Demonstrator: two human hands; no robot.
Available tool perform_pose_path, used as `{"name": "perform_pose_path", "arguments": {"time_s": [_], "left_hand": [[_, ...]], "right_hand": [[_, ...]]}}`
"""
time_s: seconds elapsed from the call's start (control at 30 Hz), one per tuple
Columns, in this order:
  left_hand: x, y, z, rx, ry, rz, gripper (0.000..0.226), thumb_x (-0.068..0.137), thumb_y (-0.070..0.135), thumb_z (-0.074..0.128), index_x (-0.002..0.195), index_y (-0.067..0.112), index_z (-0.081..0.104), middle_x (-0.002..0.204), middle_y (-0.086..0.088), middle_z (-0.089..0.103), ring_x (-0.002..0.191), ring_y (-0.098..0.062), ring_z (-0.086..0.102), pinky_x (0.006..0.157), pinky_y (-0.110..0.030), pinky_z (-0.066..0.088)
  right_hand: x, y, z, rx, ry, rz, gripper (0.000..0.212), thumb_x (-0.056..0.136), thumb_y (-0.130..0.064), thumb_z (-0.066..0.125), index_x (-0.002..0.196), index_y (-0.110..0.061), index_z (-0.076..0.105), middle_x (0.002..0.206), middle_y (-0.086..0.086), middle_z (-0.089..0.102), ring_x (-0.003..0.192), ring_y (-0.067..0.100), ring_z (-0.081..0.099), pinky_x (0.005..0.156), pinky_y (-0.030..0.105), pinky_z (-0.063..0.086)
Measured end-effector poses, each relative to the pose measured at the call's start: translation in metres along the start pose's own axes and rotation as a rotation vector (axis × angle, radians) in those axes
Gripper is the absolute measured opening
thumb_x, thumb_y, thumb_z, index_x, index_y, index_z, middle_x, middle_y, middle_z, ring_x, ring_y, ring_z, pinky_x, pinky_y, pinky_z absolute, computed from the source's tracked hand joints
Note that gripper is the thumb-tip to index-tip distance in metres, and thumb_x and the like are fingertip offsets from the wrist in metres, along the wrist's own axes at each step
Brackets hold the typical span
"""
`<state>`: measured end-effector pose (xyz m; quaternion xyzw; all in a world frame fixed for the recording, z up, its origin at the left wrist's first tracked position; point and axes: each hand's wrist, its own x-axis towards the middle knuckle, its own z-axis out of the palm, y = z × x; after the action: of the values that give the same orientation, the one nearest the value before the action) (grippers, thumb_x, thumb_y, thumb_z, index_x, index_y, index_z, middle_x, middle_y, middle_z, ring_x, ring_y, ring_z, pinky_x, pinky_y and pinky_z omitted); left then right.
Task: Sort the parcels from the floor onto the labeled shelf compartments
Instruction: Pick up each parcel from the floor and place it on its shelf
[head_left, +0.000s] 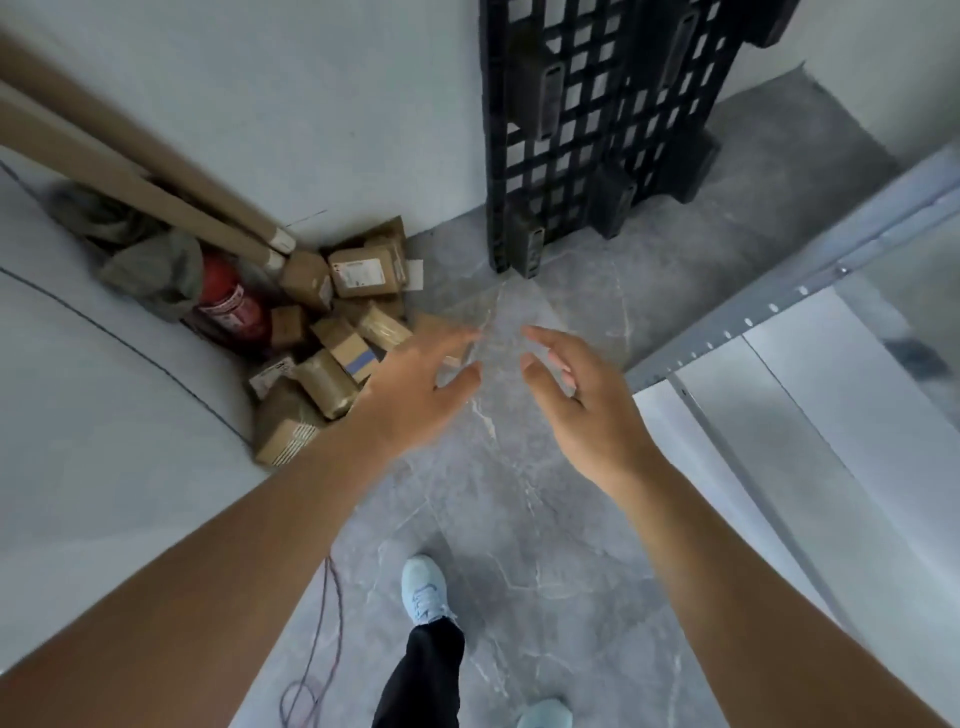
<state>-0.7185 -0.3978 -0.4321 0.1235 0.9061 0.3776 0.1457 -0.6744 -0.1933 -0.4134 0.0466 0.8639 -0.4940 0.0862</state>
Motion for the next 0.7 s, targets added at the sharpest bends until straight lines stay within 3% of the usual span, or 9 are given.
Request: {"name": "perform_pose_path", "arguments": {"time_s": [0.07, 0.1, 0.17, 0.23, 0.27, 0.37, 0.4, 0.53, 0.7], "left_hand": [[0.031, -0.058, -0.031, 0.001, 0.036, -0.076, 0.038, 0.101, 0.024, 0.064, 0.139, 0.021, 0.064, 0.133, 0.009, 0.062, 0.114, 0.005, 0.049, 0.100, -0.009, 0.040], [0.032, -0.063, -0.030, 0.010, 0.054, -0.049, 0.037, 0.100, 0.022, 0.065, 0.137, 0.019, 0.065, 0.130, 0.009, 0.062, 0.114, 0.004, 0.050, 0.102, -0.010, 0.040], [0.040, -0.082, -0.036, 0.001, 0.044, -0.081, 0.036, 0.101, 0.026, 0.064, 0.136, 0.018, 0.066, 0.132, 0.003, 0.065, 0.120, -0.009, 0.057, 0.106, -0.031, 0.047], [0.058, -0.104, -0.047, 0.000, 0.038, -0.137, 0.036, 0.102, 0.029, 0.063, 0.137, 0.019, 0.065, 0.134, 0.000, 0.065, 0.123, -0.015, 0.059, 0.103, -0.040, 0.050], [0.065, -0.114, -0.050, 0.001, 0.038, -0.163, 0.037, 0.102, 0.030, 0.063, 0.137, 0.020, 0.065, 0.135, 0.001, 0.064, 0.123, -0.013, 0.058, 0.103, -0.036, 0.049], [0.098, -0.146, -0.054, -0.014, 0.038, -0.241, 0.038, 0.101, 0.031, 0.063, 0.139, 0.024, 0.062, 0.132, 0.010, 0.060, 0.117, 0.000, 0.051, 0.094, -0.004, 0.035], [0.110, -0.159, -0.052, -0.019, 0.043, -0.271, 0.039, 0.101, 0.032, 0.063, 0.139, 0.025, 0.061, 0.133, 0.010, 0.060, 0.117, 0.000, 0.051, 0.091, 0.000, 0.033], [0.156, -0.216, -0.034, -0.037, 0.092, -0.401, 0.039, 0.101, 0.033, 0.061, 0.139, 0.023, 0.062, 0.132, 0.004, 0.063, 0.123, -0.009, 0.055, 0.095, -0.014, 0.038], [0.196, -0.284, -0.015, -0.071, 0.132, -0.542, 0.039, 0.102, 0.034, 0.059, 0.139, 0.024, 0.061, 0.139, 0.002, 0.060, 0.129, -0.013, 0.053, 0.103, -0.024, 0.038]], "right_hand": [[0.066, -0.008, 0.049, -0.009, -0.094, 0.025, 0.045, 0.105, -0.042, 0.054, 0.148, -0.028, 0.055, 0.140, -0.023, 0.051, 0.124, -0.014, 0.044, 0.095, -0.002, 0.031], [0.066, -0.010, 0.050, -0.026, -0.091, 0.007, 0.044, 0.106, -0.042, 0.054, 0.148, -0.028, 0.055, 0.140, -0.022, 0.052, 0.122, -0.014, 0.046, 0.094, -0.002, 0.031], [0.086, -0.011, 0.062, -0.024, -0.107, -0.006, 0.042, 0.106, -0.039, 0.054, 0.147, -0.028, 0.057, 0.137, -0.021, 0.055, 0.115, -0.020, 0.049, 0.092, -0.003, 0.032], [0.117, -0.010, 0.078, -0.036, -0.151, -0.017, 0.040, 0.106, -0.037, 0.055, 0.144, -0.028, 0.058, 0.136, -0.020, 0.056, 0.115, -0.020, 0.048, 0.094, -0.003, 0.032], [0.132, -0.010, 0.085, -0.043, -0.177, -0.014, 0.038, 0.106, -0.037, 0.055, 0.143, -0.028, 0.059, 0.136, -0.020, 0.056, 0.116, -0.020, 0.048, 0.096, -0.002, 0.032], [0.186, 0.002, 0.104, -0.038, -0.238, -0.014, 0.036, 0.106, -0.033, 0.055, 0.141, -0.028, 0.060, 0.130, -0.025, 0.054, 0.112, -0.027, 0.046, 0.095, -0.004, 0.031], [0.205, 0.010, 0.112, -0.040, -0.263, -0.008, 0.036, 0.106, -0.032, 0.055, 0.142, -0.027, 0.060, 0.131, -0.024, 0.054, 0.112, -0.025, 0.047, 0.095, -0.004, 0.031], [0.282, 0.046, 0.152, -0.064, -0.382, -0.012, 0.037, 0.107, -0.034, 0.053, 0.142, -0.024, 0.060, 0.141, -0.011, 0.058, 0.124, -0.005, 0.049, 0.093, -0.002, 0.033], [0.358, 0.078, 0.212, -0.120, -0.537, -0.013, 0.043, 0.104, -0.046, 0.047, 0.140, -0.026, 0.062, 0.138, -0.006, 0.063, 0.128, 0.007, 0.056, 0.101, 0.022, 0.042]]}}
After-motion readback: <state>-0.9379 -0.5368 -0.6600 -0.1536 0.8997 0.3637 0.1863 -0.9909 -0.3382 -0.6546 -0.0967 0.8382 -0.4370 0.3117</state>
